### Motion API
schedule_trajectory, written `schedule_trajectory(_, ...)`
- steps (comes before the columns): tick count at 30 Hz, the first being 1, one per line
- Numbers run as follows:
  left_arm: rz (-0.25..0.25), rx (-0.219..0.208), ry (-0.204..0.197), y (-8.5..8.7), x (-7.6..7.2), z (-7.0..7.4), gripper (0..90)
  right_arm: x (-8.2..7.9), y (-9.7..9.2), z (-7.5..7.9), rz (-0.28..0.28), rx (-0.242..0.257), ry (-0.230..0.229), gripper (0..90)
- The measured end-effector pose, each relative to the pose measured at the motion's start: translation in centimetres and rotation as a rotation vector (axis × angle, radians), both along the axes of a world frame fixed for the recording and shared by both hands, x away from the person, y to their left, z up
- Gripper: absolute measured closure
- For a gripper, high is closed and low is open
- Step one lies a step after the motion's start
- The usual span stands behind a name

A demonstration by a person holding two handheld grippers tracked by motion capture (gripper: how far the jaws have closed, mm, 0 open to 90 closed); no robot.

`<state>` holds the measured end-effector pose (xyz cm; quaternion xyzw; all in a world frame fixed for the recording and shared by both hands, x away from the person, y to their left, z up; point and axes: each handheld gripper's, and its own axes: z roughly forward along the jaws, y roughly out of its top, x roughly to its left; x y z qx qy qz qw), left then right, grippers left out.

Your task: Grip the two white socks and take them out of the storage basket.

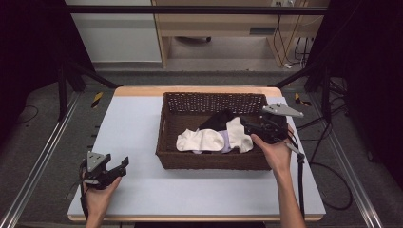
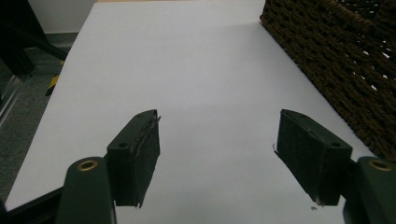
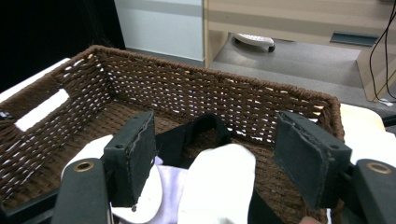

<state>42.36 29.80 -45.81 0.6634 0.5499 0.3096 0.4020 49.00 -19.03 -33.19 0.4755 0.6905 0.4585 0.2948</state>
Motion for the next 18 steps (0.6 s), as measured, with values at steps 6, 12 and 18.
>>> schedule_trajectory(6, 0.002, 0.001, -0.003, 0.1, 0.0, 0.0, 29.0, 2.8, 0.8, -0.2, -0.007, -0.011, 0.005, 28.6)
schedule_trajectory(12, 0.001, 0.005, -0.002, 0.1, 0.1, 0.0, 29.2, 4.7, 1.3, -1.1, -0.016, -0.006, 0.032, 28.4)
schedule_trajectory(18, 0.001, 0.012, -0.002, 0.0, 0.1, 0.0, 29.4, 6.1, 1.6, -2.9, -0.02, -0.001, 0.082, 29.0)
